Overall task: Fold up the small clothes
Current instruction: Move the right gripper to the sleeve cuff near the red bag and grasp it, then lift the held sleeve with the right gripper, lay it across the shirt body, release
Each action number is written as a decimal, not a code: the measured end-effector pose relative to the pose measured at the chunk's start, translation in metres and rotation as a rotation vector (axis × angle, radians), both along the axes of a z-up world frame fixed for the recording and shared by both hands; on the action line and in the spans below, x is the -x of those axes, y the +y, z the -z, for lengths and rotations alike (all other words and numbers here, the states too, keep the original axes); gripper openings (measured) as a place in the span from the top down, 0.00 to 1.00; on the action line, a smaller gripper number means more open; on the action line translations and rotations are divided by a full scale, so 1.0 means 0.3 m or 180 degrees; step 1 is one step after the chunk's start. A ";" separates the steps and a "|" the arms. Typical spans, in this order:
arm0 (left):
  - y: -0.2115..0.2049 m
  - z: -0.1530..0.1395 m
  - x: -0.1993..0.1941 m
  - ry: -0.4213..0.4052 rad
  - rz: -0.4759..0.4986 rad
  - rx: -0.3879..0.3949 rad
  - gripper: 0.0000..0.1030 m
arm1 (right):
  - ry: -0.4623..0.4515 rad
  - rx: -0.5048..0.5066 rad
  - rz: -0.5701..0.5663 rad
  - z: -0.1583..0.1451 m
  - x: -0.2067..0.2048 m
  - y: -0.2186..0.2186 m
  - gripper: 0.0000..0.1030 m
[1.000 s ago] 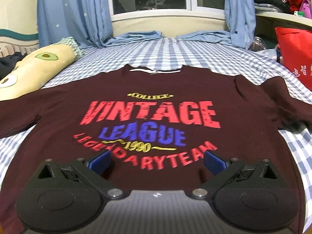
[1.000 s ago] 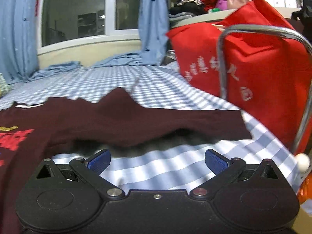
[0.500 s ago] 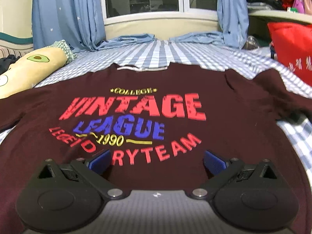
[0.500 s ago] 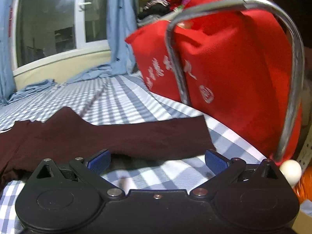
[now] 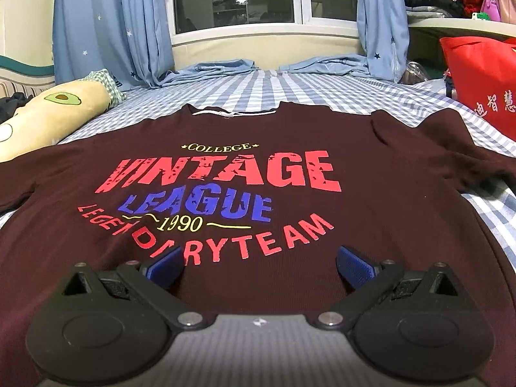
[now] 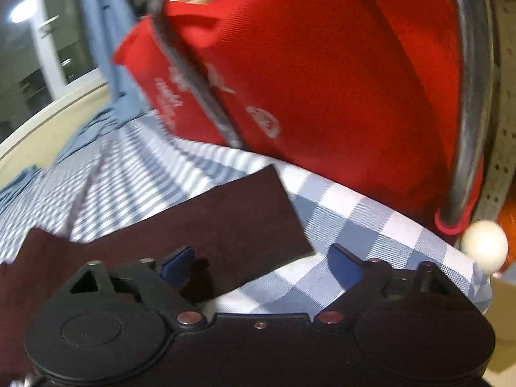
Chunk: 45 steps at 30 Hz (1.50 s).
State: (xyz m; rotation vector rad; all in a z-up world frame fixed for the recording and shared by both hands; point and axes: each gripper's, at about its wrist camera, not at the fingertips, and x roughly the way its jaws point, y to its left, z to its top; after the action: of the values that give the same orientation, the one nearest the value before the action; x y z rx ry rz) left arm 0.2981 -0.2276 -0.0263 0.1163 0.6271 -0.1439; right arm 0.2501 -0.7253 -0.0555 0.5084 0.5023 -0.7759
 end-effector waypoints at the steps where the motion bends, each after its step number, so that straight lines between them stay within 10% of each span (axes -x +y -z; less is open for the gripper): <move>1: 0.000 0.000 0.001 -0.0005 0.0000 0.0002 0.01 | 0.0017 0.0029 0.0065 0.001 -0.005 0.000 0.22; 5: 0.001 0.002 -0.001 -0.0006 -0.0011 0.0018 0.00 | 0.0073 0.0110 0.0108 -0.005 -0.038 0.015 0.45; 6: -0.001 0.002 0.000 -0.0008 -0.0011 0.0004 0.01 | 0.0102 0.0163 0.0112 -0.007 -0.045 0.023 0.69; 9: -0.003 -0.035 -0.009 0.0143 -0.0029 -0.0028 0.01 | 0.0020 0.0187 0.0116 -0.033 -0.036 0.029 0.79; 13: 0.045 -0.149 0.015 -0.0013 0.0153 0.0308 0.01 | -0.0153 0.0559 -0.0014 -0.137 0.000 0.077 0.81; 24: 0.226 -0.225 0.024 -0.0024 -0.0042 0.0261 0.01 | -0.0546 0.0716 -0.0136 -0.409 0.049 0.145 0.82; 36: 0.523 -0.288 0.064 -0.0238 -0.0477 0.0446 0.01 | -0.1217 0.1144 -0.1634 -0.718 -0.112 0.802 0.83; 45: 0.767 -0.267 0.146 -0.0418 -0.1033 0.0858 0.01 | -0.0959 0.1246 -0.2601 -0.536 -0.301 1.463 0.83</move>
State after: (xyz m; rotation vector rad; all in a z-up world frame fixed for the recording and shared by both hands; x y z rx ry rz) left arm 0.2544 0.0023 0.0539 -0.2348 0.4832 0.0931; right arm 0.3402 -0.2864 0.1052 0.0243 0.2269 0.0020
